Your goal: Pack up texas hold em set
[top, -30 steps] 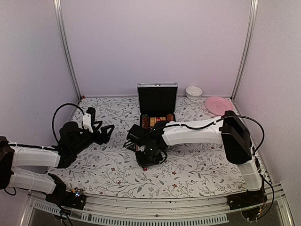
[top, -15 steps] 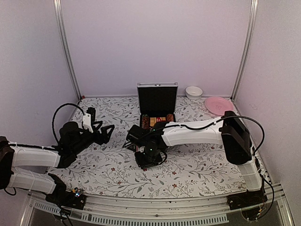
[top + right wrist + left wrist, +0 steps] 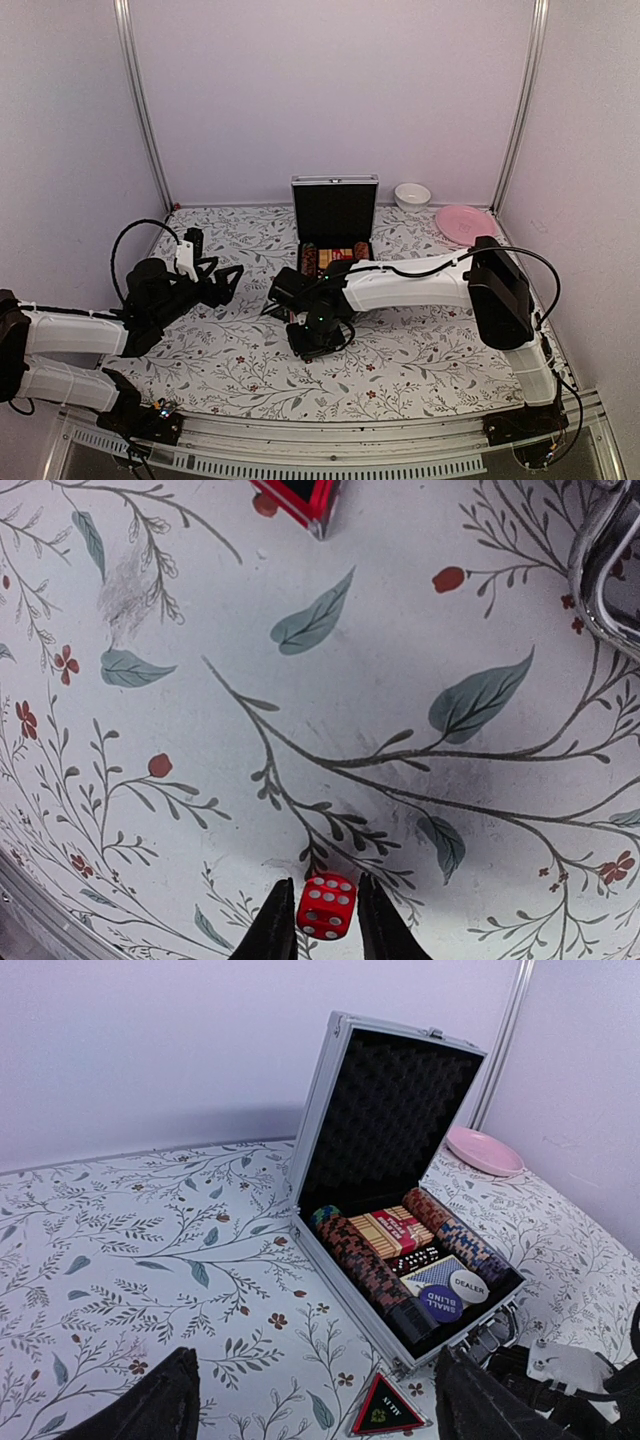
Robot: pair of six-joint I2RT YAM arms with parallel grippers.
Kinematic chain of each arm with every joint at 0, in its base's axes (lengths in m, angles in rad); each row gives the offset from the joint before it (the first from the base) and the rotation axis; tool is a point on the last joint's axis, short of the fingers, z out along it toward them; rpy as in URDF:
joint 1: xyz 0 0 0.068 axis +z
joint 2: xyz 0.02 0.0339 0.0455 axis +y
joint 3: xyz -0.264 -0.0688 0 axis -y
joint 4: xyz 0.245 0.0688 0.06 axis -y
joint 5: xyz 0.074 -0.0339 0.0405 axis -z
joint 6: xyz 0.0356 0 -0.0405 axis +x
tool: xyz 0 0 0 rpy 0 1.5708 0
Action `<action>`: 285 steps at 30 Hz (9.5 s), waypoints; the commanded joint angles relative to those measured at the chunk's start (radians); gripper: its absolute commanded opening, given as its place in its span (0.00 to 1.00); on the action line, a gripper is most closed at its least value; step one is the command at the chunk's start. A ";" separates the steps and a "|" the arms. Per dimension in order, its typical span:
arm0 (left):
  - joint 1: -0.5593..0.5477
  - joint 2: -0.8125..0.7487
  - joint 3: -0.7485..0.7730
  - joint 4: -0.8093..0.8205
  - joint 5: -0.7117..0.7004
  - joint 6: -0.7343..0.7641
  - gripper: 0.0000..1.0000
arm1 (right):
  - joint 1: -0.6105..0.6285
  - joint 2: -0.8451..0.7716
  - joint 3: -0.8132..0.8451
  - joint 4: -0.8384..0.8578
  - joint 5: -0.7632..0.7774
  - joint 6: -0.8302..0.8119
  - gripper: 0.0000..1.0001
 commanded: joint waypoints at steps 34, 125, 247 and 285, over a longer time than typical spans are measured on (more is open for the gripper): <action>0.013 -0.011 -0.010 0.005 -0.013 0.004 0.81 | -0.319 -0.078 0.112 -0.020 0.307 -0.180 0.14; 0.013 0.003 -0.005 0.005 -0.017 0.007 0.81 | -0.409 0.196 0.276 0.073 0.273 -0.249 0.15; 0.013 -0.032 -0.023 0.013 -0.033 -0.006 0.84 | -0.408 -0.154 0.149 0.193 0.193 -0.319 0.33; -0.294 0.541 0.619 -0.975 -0.190 -0.590 0.83 | -0.578 -0.714 -0.665 0.589 0.190 -0.319 0.63</action>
